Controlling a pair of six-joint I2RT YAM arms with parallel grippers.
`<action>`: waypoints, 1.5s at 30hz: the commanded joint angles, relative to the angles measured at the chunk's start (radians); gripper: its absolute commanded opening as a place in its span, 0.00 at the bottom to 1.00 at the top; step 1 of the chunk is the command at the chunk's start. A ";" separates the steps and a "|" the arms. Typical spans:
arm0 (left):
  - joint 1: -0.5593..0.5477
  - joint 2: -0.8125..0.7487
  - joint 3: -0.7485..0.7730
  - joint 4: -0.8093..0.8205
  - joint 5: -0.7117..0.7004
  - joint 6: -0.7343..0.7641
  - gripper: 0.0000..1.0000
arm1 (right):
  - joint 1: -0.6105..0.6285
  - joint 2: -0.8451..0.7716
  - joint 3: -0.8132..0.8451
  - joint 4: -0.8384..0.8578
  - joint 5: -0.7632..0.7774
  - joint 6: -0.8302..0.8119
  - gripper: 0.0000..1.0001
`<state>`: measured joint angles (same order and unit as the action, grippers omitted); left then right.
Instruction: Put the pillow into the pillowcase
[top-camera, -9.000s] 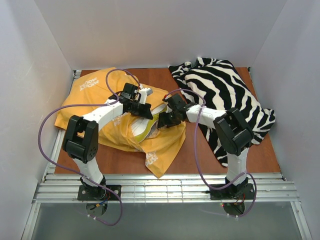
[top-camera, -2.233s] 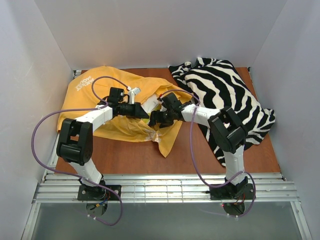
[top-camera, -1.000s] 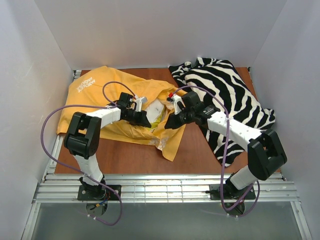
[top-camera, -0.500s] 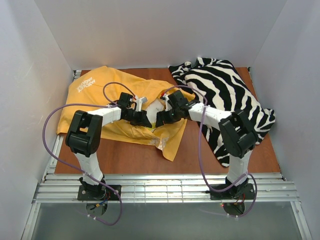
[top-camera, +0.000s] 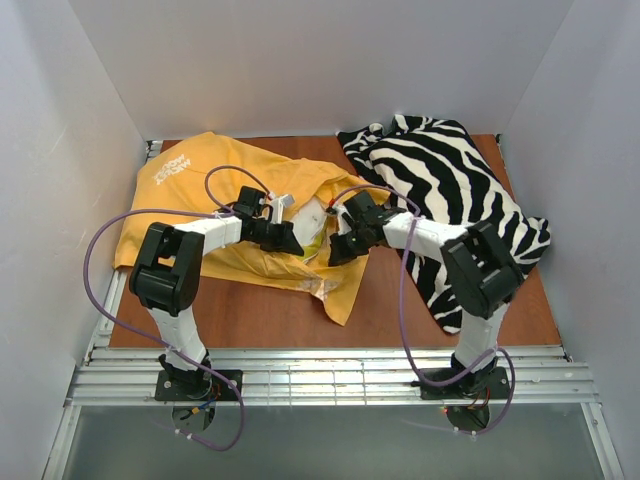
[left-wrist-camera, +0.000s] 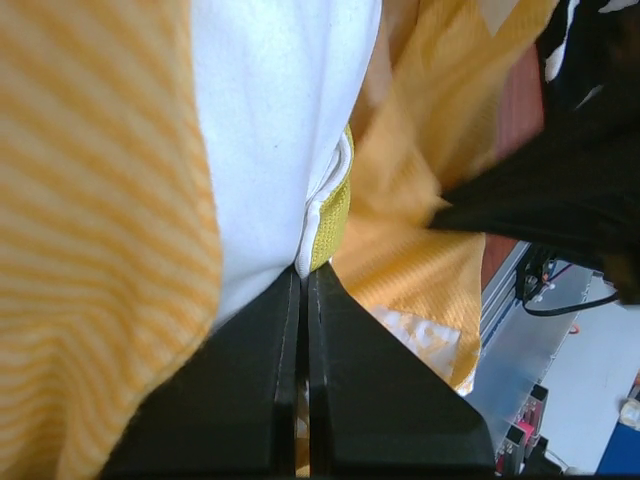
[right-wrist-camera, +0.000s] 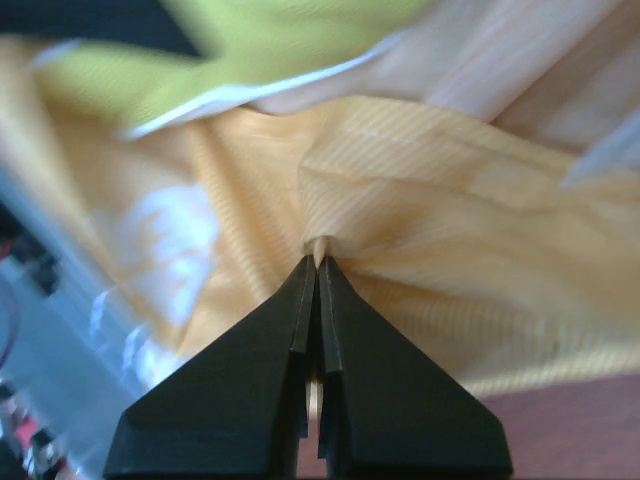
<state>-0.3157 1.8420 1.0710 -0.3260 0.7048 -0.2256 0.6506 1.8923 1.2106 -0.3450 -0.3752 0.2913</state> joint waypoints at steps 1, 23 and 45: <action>0.015 -0.004 -0.032 0.021 -0.021 -0.020 0.00 | -0.011 -0.227 -0.029 -0.009 -0.207 -0.079 0.01; -0.109 -0.007 -0.075 -0.020 0.119 -0.042 0.00 | -0.083 -0.231 0.233 -0.003 -0.399 -0.146 0.01; 0.010 -0.418 0.053 -0.395 -0.347 0.313 0.55 | -0.042 -0.207 0.030 -0.077 -0.067 -0.178 0.50</action>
<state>-0.2985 1.4113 1.1683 -0.7238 0.4816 0.0788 0.5823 1.6386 1.1870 -0.4129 -0.5781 0.0990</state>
